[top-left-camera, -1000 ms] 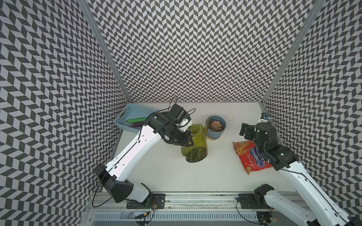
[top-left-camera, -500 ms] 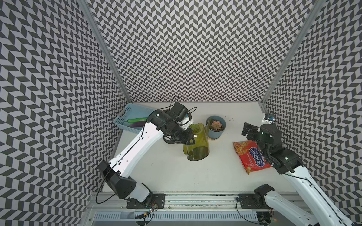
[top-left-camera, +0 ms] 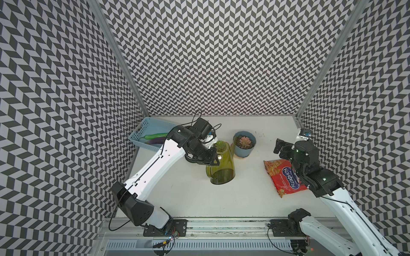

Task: Water the succulent around the soil edge
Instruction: Water the soil of the potted plant with water.

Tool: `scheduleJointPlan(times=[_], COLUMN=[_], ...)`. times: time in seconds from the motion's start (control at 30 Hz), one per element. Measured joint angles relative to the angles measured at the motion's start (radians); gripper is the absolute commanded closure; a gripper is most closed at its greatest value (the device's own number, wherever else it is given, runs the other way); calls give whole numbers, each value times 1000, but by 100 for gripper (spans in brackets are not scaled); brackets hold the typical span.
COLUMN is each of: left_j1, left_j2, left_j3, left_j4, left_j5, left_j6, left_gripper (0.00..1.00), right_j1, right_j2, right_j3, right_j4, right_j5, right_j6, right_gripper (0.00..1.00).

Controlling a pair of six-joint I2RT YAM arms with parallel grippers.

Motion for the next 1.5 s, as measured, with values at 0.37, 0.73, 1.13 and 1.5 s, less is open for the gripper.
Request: scheduleJointPlan(times=[0.37, 0.73, 1.13, 1.5], left_j1=[0, -5, -82, -124], left_j2=[-27, -66, -64, -40], left_j3=[-47, -82, -80, -63], left_j4=[3, 2, 2, 3], left_j5=[18, 30, 30, 30], left_j6=[-5, -11, -22, -25], left_gripper=[100, 100, 100, 100], right_j1=[0, 0, 0, 0], right_j2=[-12, -12, -12, -29], right_j3=[-12, -17, -17, -19], right_j4=[2, 8, 19, 23], right_j5=[3, 3, 11, 18], right_j6=[0, 0, 0, 1], right_gripper=[0, 0, 1, 0])
